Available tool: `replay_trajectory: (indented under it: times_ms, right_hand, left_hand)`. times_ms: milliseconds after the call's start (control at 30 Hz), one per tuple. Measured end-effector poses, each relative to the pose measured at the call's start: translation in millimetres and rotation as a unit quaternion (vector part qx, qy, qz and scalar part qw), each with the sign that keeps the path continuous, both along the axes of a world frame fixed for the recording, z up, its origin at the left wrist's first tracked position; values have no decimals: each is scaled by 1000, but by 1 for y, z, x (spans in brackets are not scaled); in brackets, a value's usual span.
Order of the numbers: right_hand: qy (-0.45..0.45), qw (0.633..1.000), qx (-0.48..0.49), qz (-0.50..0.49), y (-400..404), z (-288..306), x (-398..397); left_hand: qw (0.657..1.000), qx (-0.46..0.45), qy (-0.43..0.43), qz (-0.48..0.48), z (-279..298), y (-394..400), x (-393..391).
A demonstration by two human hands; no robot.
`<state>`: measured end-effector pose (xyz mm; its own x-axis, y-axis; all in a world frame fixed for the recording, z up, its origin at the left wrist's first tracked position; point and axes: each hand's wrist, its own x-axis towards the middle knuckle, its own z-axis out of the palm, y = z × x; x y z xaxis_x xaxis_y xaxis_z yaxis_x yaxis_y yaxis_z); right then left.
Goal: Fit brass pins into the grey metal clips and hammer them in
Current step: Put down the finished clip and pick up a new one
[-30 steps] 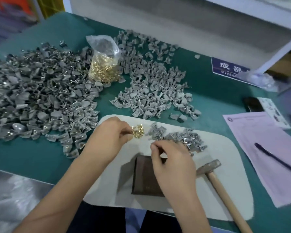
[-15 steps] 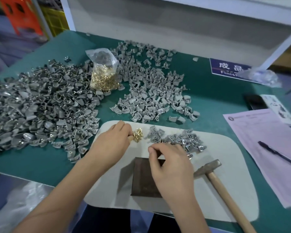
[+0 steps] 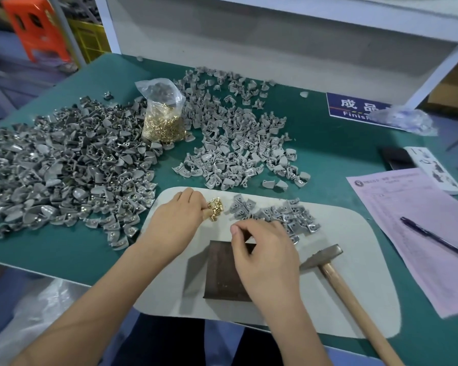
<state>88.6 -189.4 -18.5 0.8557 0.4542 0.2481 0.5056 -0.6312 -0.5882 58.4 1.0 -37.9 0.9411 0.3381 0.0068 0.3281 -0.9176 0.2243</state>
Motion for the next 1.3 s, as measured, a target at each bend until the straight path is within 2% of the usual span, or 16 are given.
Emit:
replay_trajectory:
  times_ms: [100, 167, 333, 533, 867, 1133, 1200, 1300]
  right_hand:
    - [2, 1000, 2, 1, -1, -1, 1]
    - [-3, 1000, -1, 0, 0, -1, 1]
    - [-8, 1000, -3, -1, 0, -3, 1]
    - [-15, 1000, 7, -3, 1, -4, 0]
    - [-7, 1000, -6, 3, 1, -3, 2]
    - [-10, 1000, 10, 4, 1, -2, 1]
    - [8, 999, 54, 7, 0, -2, 1]
    - [68, 982, 174, 16, -4, 0, 3]
  left_hand:
    - [979, -178, -88, 52, 3, 10, -13]
    - [967, -210, -124, 77, 2, 16, -24]
    - [968, -199, -146, 48, -2, 10, -31]
    - [977, -135, -162, 27, 1, 10, -18]
    - [978, -126, -167, -13, 2, 10, -20]
    - [986, -104, -122, 35, -5, -4, -19]
    - [968, -181, -165, 59, 3, -12, -23]
    - [885, -405, -224, 59, 21, -31, -28]
